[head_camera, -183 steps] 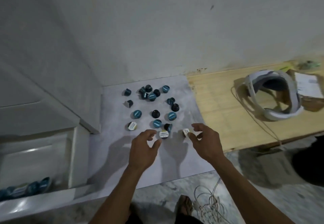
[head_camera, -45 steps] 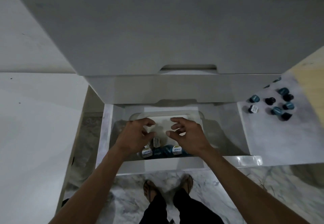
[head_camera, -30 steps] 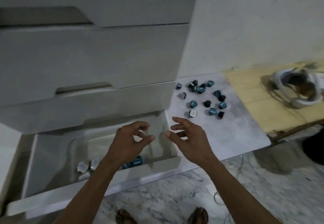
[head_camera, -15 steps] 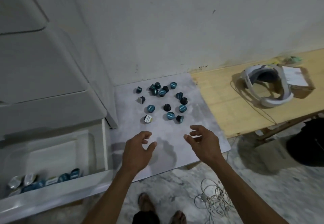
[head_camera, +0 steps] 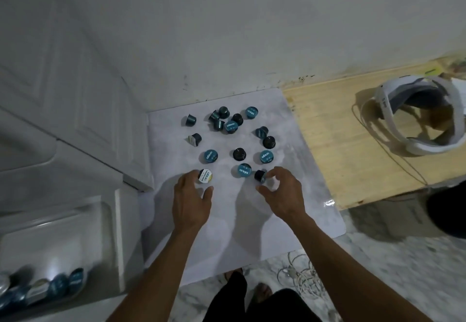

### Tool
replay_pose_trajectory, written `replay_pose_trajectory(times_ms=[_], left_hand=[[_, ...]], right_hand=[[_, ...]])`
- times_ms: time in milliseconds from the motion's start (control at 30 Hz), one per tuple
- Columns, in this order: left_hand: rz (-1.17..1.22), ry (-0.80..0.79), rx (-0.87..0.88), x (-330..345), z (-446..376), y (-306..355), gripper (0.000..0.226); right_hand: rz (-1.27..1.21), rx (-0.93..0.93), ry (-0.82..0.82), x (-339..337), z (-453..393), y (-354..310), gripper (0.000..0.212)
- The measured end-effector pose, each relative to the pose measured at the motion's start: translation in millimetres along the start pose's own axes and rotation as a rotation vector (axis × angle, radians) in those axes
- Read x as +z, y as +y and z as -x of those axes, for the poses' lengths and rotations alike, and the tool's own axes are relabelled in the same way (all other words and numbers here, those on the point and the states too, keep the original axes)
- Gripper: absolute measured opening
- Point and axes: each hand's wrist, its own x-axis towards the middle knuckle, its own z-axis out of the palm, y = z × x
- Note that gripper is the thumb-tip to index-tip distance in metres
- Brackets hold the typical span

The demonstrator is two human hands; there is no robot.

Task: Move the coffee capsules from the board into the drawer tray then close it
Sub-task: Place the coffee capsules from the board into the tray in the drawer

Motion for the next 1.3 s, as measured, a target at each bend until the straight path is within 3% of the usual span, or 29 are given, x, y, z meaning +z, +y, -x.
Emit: replay_pose_trajectory(times_ms=[233, 533, 800, 1033, 1300], left_hand=[[-0.035, -0.003, -0.014, 22.2, -13.3, -2.7, 0.048], [-0.100, 0.068, -0.043, 34.6, -16.5, -6.8, 0.034], [-0.059, 0.132, -0.003, 41.5, -4.9, -10.9, 0.034], [-0.007, 0.163, 0.016, 45.7, -0.6, -18.7, 0.038], [0.092, 0.198, 0.044, 44.1, 8.3, -14.7, 0.032]], right_hand=[[0.071, -0.036, -0.055, 16.2, -24.0, 10.4, 0.030], [0.167, -0.233, -0.077, 17.8, -36.2, 18.6, 0.020], [0.349, -0.386, -0.080, 13.1, -43.8, 14.9, 0.027], [0.152, -0.392, -0.085, 17.4, -31.3, 39.8, 0.044], [0.122, -0.478, 0.036, 23.5, -26.2, 58.3, 0.031]])
